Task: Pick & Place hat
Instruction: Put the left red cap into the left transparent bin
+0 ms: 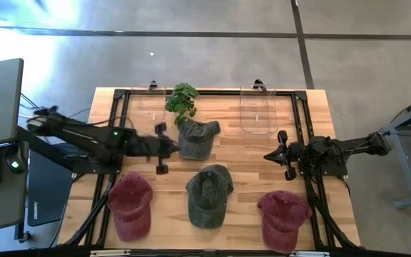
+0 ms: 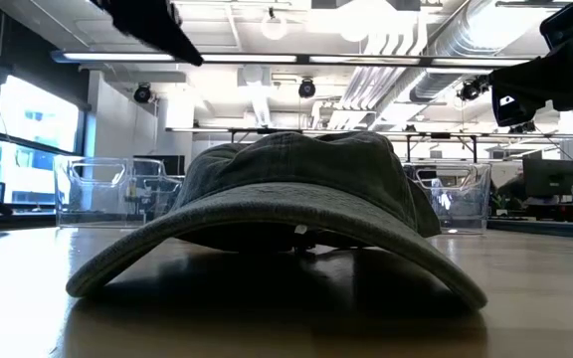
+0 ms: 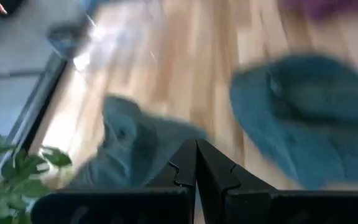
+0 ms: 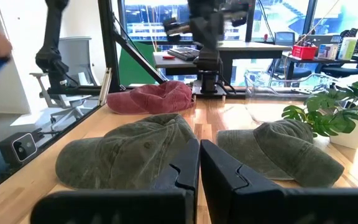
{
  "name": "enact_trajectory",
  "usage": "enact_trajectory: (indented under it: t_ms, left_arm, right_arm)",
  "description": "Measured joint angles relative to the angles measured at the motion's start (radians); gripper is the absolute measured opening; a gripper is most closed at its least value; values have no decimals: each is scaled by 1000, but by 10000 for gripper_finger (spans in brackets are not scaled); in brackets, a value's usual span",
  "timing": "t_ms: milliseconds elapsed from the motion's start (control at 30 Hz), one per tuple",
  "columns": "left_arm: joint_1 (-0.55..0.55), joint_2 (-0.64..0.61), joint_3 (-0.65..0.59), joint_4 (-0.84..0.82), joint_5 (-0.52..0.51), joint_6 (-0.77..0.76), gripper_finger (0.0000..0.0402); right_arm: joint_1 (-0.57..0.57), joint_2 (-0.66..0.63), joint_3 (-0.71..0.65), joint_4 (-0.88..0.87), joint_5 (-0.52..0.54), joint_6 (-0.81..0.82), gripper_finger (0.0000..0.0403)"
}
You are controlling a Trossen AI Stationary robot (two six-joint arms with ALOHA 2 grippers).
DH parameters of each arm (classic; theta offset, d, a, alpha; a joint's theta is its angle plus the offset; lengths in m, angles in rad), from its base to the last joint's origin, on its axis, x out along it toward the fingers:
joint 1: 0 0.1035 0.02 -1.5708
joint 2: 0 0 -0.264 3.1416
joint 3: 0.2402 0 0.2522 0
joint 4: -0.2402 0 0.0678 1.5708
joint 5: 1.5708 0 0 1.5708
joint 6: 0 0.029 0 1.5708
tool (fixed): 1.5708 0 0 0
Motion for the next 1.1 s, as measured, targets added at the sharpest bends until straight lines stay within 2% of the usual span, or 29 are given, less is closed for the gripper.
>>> enact_trajectory:
  t_ms: [133, 233, 300, 400, 567, 667, 767, 933, 1000, 1100]
  left_arm:
    - [-129, 191, 279, -368, -81, -138, 0]
    - [-218, 324, 454, -688, -95, -382, 0]
    - [-269, 393, 516, -862, -76, -588, 0]
    - [-355, 441, 508, -1044, 1, -903, 3]
    - [-433, 415, 393, -1006, 244, -1212, 45]
    - [-447, 381, 328, -999, 335, -1264, 94]
    - [-441, 372, 244, -969, 423, -1257, 153]
    - [-370, 369, 92, -832, 638, -1127, 240]
    - [-356, 362, 42, -773, 646, -1083, 259]
    - [-329, 368, -24, -652, 651, -1032, 266]
  right_arm:
    - [0, 0, 0, 0, 0, 0, 12]
    - [0, 0, 0, 0, 0, 0, 12]
    - [0, 0, 0, 0, 0, 0, 12]
    - [0, 0, 0, 0, 0, 0, 12]
    - [0, 0, 0, 0, 0, 0, 12]
    - [0, 0, 0, 0, 0, 0, 12]
    - [0, 0, 0, 1, 0, 0, 12]
    - [0, 0, 0, 1, 0, 0, 12]
    - [0, 0, 0, 1, 0, 0, 12]
    - [0, 0, 0, 1, 0, 0, 12]
